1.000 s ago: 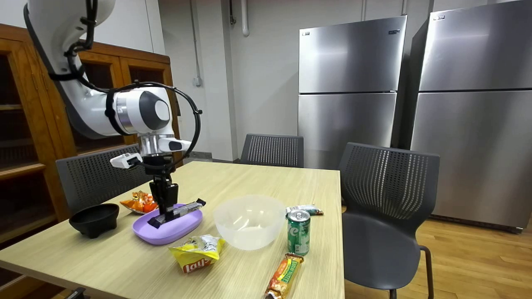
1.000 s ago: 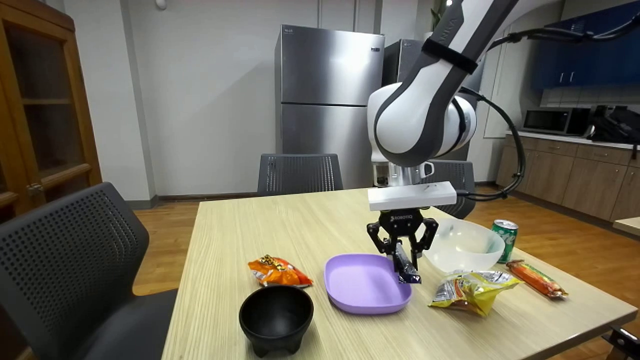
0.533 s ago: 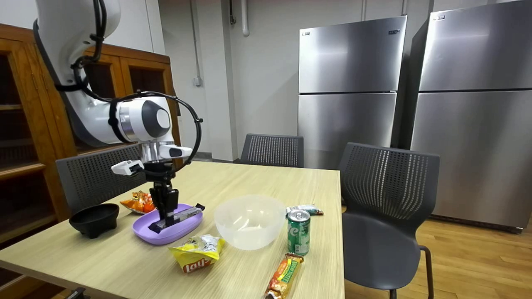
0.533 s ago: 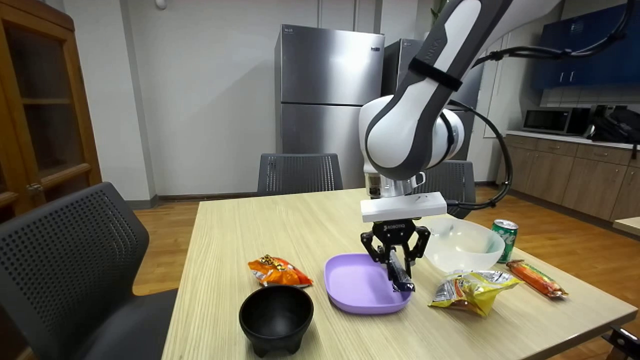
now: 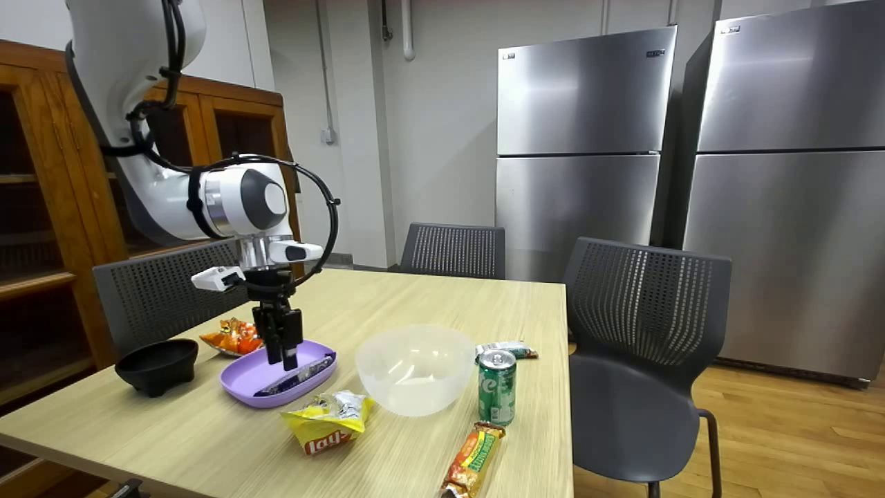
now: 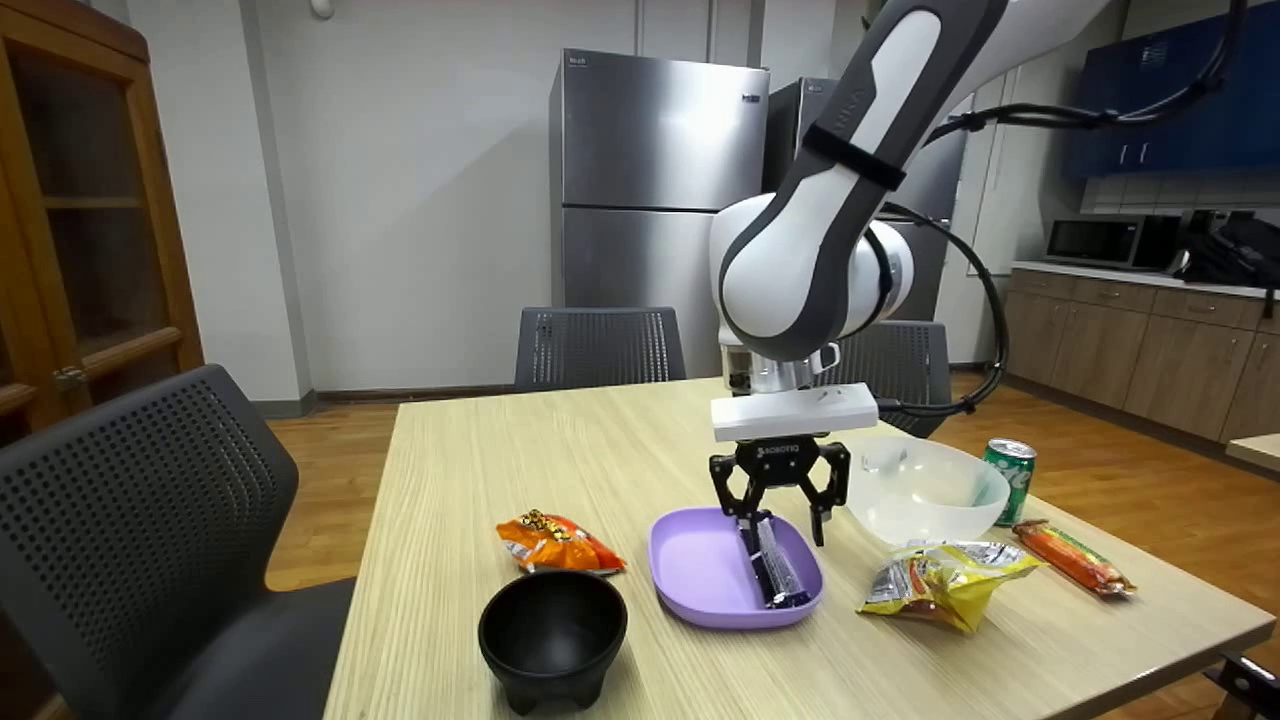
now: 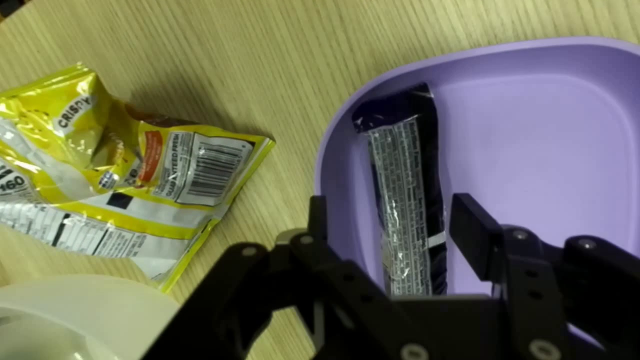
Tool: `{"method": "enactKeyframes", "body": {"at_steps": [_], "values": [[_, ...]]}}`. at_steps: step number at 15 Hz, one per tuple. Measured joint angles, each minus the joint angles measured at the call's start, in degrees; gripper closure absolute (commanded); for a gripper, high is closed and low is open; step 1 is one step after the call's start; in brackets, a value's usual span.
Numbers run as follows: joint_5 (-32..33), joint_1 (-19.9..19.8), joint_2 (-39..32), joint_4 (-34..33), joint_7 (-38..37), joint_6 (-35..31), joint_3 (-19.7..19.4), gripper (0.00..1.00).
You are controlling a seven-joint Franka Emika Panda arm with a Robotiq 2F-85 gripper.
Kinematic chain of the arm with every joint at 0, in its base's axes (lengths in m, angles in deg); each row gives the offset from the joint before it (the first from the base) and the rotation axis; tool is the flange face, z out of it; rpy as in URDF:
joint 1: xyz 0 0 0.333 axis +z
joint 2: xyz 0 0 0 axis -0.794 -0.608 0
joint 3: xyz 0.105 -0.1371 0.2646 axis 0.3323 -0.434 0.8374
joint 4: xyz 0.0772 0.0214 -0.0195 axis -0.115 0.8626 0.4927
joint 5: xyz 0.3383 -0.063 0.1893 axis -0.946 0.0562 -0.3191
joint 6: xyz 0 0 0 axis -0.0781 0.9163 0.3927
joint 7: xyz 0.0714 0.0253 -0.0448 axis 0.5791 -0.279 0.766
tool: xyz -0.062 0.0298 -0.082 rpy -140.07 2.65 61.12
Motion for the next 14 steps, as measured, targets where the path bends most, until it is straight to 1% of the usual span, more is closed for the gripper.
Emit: {"method": "enactKeyframes", "body": {"at_steps": [1, 7, 10, 14], "values": [[0.0, 0.0, 0.5, 0.1, 0.1, 0.2, -0.2, 0.00], [-0.1, -0.6, 5.8, 2.0, 0.5, 4.0, -1.6, 0.00], [-0.9, -2.4, 8.2, 4.1, 0.5, 4.5, -1.6, 0.00], [-3.7, -5.3, 9.8, 7.3, 0.6, 4.5, -1.7, 0.00]]}}
